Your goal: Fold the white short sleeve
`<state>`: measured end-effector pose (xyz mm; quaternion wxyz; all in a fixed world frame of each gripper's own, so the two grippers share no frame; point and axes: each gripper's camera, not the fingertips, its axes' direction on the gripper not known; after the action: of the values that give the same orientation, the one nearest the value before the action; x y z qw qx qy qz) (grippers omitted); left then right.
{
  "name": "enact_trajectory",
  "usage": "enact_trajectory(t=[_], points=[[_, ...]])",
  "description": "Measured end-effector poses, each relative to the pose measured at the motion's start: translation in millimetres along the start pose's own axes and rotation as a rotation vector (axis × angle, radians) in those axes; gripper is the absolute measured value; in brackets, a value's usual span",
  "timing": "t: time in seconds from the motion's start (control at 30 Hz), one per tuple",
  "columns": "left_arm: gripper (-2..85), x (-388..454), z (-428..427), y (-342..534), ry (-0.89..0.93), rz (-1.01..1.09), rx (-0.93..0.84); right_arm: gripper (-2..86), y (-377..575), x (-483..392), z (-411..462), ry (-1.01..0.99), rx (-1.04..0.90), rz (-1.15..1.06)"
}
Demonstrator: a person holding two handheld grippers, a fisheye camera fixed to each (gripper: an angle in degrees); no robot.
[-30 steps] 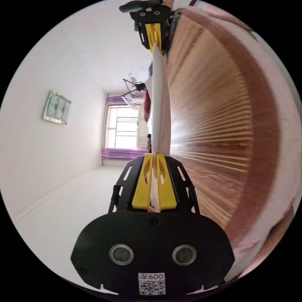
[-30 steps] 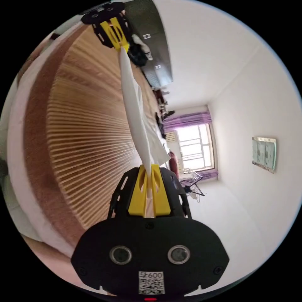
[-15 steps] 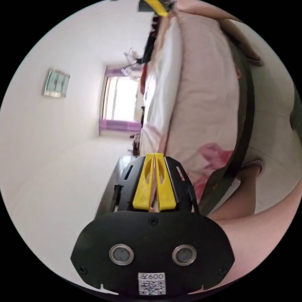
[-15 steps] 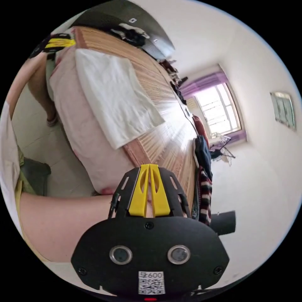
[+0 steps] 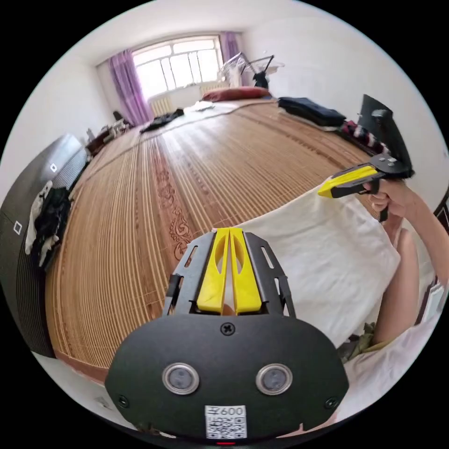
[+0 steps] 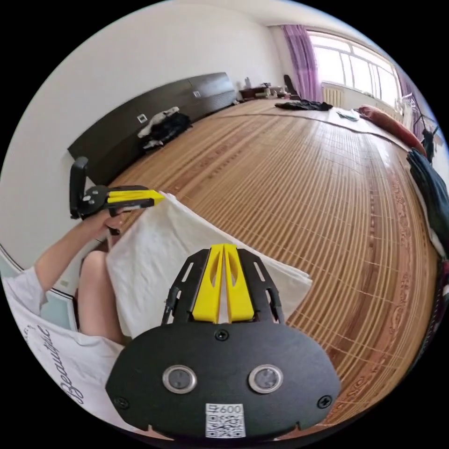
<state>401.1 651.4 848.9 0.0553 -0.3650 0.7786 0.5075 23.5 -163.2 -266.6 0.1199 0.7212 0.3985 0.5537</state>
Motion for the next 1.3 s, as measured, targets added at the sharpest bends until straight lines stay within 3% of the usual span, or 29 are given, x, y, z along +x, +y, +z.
enact_trajectory(t=[0.13,0.2,0.27,0.37,0.47,0.57,0.67,0.73,0.8,0.93,1.07,1.17,1.27,1.3], points=[[0.6,-28.9,40.5,8.7,0.043,-0.053,0.040,-0.8,26.0,38.9,7.9,0.190,-0.020,-0.003],[0.7,-34.0,45.7,10.3,0.042,-0.056,0.052,-0.8,41.0,55.7,1.7,0.120,0.032,0.029],[0.7,-36.3,51.9,8.6,0.031,-0.051,0.051,-0.8,50.2,53.0,-8.3,0.189,0.090,0.078],[0.8,-43.7,60.4,6.6,0.036,-0.054,0.057,-0.8,63.9,17.2,-20.7,0.159,0.245,-0.011],[0.9,-51.6,67.9,3.6,0.050,-0.061,0.060,-0.8,64.2,20.8,28.6,0.234,-0.007,-0.039],[0.9,-50.9,74.2,-0.8,0.027,-0.050,0.060,-0.8,73.7,43.1,10.9,0.249,0.135,0.154],[0.8,-50.1,79.8,-5.4,0.005,-0.040,0.060,-0.8,83.2,18.4,2.1,0.284,0.242,0.062],[0.8,-53.8,83.9,-9.2,0.012,-0.044,0.061,-0.8,80.8,10.1,13.2,0.168,0.176,0.006],[0.8,-57.7,86.6,-11.6,0.022,-0.050,0.064,-0.8,78.3,4.2,38.7,0.239,0.055,-0.032],[0.9,-63.7,91.7,-18.7,0.033,-0.056,0.066,-0.8,81.2,6.8,48.1,0.243,0.103,0.043],[0.8,-70.1,93.9,-24.5,0.047,-0.065,0.071,-0.8,84.7,-32.0,67.7,0.364,0.081,-0.087],[0.7,-92.1,90.4,-24.0,0.100,-0.138,0.105,-0.8,88.8,-52.7,78.3,0.424,0.085,-0.124],[0.7,-135.2,76.5,-7.0,-0.016,-0.399,0.170,-0.8,91.2,-54.3,78.2,0.386,0.099,-0.103],[0.6,-151.9,70.4,-1.0,0.018,-0.432,0.210,-0.8,91.0,-53.9,78.2,0.375,0.098,-0.097]])
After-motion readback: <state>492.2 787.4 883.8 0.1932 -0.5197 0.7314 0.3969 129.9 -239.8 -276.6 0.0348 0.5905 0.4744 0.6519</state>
